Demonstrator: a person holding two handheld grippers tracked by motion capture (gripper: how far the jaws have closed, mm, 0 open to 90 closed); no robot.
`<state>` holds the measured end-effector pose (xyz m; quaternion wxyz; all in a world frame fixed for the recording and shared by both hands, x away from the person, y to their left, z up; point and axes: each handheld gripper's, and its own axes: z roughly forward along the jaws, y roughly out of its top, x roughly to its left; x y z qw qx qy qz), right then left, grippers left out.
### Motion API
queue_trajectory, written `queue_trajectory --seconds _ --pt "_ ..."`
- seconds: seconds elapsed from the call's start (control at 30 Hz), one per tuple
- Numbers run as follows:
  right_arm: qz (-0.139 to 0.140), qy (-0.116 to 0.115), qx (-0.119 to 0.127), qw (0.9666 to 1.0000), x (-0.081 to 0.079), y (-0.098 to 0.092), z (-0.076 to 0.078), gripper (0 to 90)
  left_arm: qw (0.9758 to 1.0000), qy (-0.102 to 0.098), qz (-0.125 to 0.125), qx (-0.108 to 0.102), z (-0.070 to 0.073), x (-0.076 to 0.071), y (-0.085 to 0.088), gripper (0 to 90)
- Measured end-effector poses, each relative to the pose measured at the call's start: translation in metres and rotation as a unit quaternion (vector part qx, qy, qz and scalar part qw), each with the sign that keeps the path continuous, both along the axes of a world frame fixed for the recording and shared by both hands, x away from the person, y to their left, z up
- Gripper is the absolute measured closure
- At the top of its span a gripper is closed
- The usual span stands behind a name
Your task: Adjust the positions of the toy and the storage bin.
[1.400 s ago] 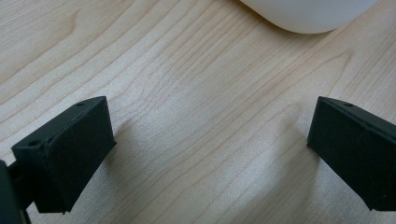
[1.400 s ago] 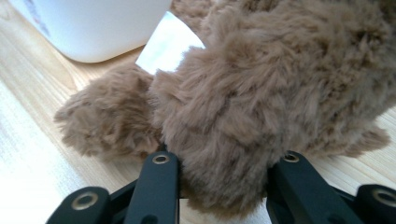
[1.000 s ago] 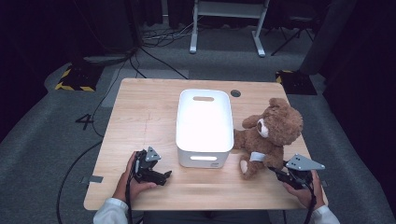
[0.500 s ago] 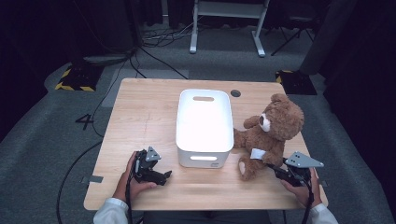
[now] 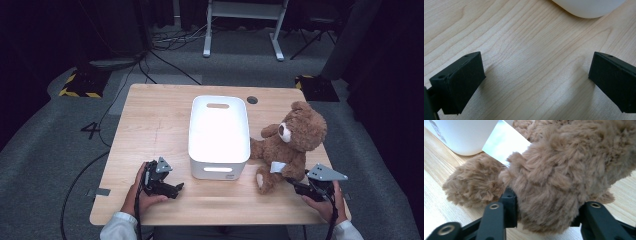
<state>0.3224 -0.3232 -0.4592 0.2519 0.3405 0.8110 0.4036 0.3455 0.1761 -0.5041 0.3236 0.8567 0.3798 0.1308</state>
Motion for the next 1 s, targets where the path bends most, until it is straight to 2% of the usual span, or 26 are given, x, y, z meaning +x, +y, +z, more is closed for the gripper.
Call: queue_trajectory --seconds 0.2,0.37,0.57,0.63,0.77,0.87,1.0 --pt "-0.001 0.010 0.008 0.9999 -0.002 -0.002 0.000 42.1 1.0000 0.000 0.000 0.000 0.000 0.000 0.000 0.2" --pt "-0.004 0.008 0.011 0.9999 -0.005 -0.006 0.002 36.3 1.0000 0.000 0.000 0.000 0.000 0.000 0.000 0.2" --pt "-0.024 0.019 0.021 0.9993 -0.006 -0.015 0.004 18.6 1.0000 0.000 0.000 0.000 0.000 0.000 0.000 0.2" --pt "-0.022 0.022 0.030 0.9991 -0.007 -0.021 0.007 16.7 1.0000 0.000 0.000 0.000 0.000 0.000 0.000 0.2" --pt "-0.014 0.013 0.041 0.9990 -0.008 -0.032 0.022 15.6 1.0000 0.000 0.000 0.000 0.000 0.000 0.000 0.2" --pt "0.009 0.014 0.036 0.9992 -0.009 -0.033 0.032 15.7 1.0000 0.000 0.000 0.000 0.000 0.000 0.000 0.2" --pt "0.016 0.013 0.024 0.9995 -0.010 -0.028 0.037 15.8 1.0000 0.000 0.000 0.000 0.000 0.000 0.000 0.2"
